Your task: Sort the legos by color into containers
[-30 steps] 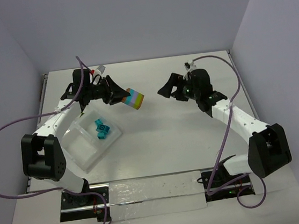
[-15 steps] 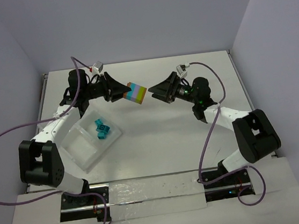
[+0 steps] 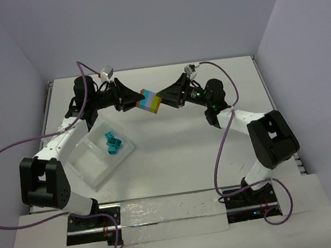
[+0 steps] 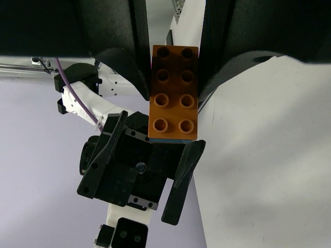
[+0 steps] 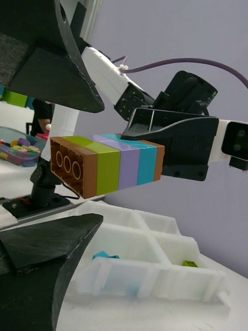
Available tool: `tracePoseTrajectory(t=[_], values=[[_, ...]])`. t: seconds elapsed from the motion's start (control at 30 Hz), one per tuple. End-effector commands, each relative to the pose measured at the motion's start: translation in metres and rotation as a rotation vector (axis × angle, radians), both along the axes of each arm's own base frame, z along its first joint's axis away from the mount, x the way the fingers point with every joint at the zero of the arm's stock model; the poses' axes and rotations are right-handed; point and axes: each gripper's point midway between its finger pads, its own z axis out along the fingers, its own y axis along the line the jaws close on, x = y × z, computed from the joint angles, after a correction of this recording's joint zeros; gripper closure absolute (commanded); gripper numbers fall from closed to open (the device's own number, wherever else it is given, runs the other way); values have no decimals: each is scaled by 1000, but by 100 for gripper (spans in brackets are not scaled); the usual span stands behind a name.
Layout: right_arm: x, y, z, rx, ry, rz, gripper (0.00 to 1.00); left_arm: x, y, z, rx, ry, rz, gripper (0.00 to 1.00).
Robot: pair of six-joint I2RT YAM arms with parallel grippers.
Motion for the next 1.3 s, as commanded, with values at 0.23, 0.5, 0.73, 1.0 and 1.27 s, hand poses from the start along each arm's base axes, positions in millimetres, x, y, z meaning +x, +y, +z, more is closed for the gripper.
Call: tracePoseTrajectory(t=[0.23, 0.5, 0.73, 1.0, 1.27], values=[[-8, 28, 33, 54, -104, 79, 26, -13, 3, 26, -14, -110, -26, 100], [-5, 34, 34, 61, -102, 85, 45, -14, 4, 25, -11, -108, -27, 100], [-9, 33, 32, 64, -96, 93, 77, -14, 4, 24, -1, -118, -22, 100], [-13, 28, 21, 56, -69, 95, 100, -10, 7, 24, 26, -137, -16, 100], [-13, 12, 5, 28, -41, 71, 100, 0, 33, 26, 59, -142, 59, 100]])
